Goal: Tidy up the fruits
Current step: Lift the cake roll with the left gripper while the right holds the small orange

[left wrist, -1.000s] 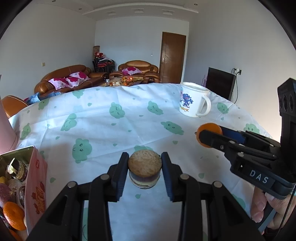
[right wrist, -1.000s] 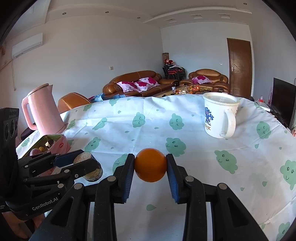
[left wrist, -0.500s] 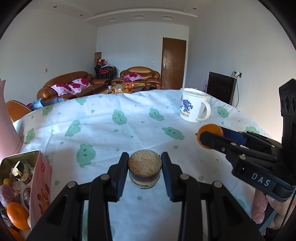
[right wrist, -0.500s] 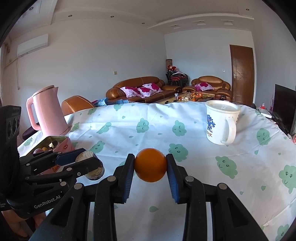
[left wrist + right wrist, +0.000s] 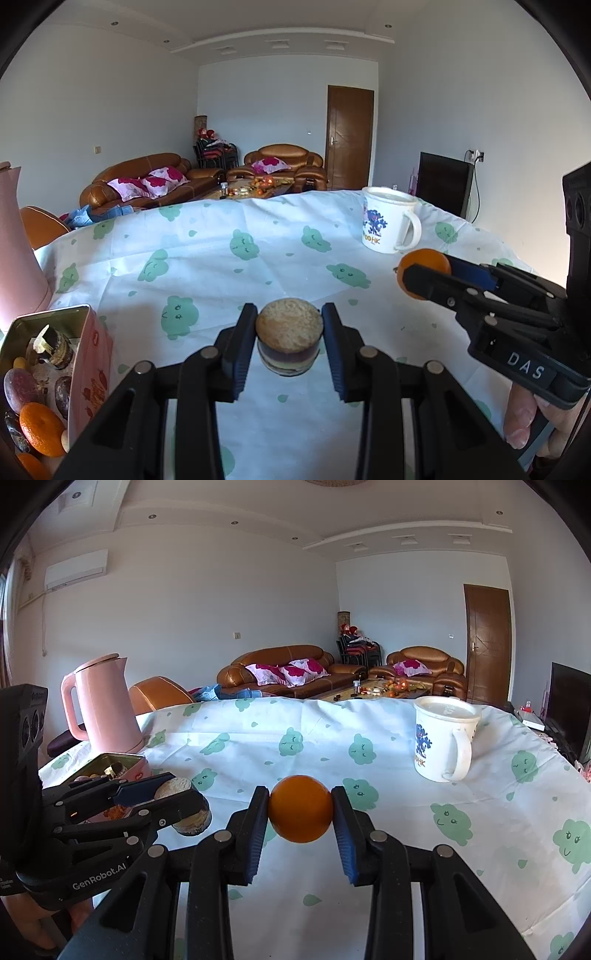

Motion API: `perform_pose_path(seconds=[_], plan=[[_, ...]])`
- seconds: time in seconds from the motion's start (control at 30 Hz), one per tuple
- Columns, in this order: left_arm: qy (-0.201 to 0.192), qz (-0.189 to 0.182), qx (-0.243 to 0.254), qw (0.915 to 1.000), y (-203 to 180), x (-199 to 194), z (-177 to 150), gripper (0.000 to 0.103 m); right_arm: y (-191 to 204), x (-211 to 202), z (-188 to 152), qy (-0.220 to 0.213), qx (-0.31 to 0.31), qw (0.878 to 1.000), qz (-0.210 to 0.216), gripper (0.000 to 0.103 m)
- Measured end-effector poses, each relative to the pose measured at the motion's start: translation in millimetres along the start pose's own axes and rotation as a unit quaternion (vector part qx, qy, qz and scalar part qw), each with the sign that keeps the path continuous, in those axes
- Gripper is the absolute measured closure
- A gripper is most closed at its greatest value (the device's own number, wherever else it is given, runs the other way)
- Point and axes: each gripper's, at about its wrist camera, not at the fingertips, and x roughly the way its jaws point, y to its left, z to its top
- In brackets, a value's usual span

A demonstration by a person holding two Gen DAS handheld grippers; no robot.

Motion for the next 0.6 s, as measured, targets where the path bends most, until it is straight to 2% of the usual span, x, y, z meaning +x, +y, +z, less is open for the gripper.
perform_pose_path(seconds=[0.2, 0.6], plan=[[-0.019, 0.008, 0.009, 0.9998, -4.3, -7.7, -1.1, 0.066, 3.0, -5.4, -0.1, -0.014, -0.008, 1.000, -0.001, 0.067], [-0.014, 0.012, -0.014, 0.9997, 10.4, -17.8, -5.1, 0.066, 15.3, -7.2, -0.4, -0.019, -0.021, 1.000, 0.005, 0.067]])
